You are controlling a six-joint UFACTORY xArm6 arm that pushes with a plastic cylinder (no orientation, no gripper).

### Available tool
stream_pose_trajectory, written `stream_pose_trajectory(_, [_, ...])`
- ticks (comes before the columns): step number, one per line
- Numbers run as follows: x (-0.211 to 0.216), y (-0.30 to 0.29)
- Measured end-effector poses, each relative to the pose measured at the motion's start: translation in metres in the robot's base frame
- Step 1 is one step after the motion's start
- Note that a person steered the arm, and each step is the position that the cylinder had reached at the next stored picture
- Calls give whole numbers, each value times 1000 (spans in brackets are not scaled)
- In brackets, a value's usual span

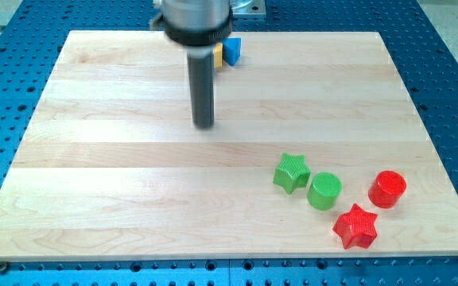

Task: Push the red blocks diagonally to the green blocks

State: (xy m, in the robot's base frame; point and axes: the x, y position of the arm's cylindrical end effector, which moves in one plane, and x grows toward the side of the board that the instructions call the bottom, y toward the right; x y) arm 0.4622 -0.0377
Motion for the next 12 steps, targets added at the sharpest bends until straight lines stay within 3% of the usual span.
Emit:
stream_pose_trajectory(1, [112, 45])
stream_pose_trajectory(2, [156, 95])
stream_pose_trajectory(3, [157, 101])
stream_pose_trajectory(5, [155, 238])
stream_pose_trajectory(6, [127, 258])
stream_pose_trajectory(9, [8, 259])
stream_pose_trajectory(11, [40, 228])
stream_pose_trajectory(12, [0, 234])
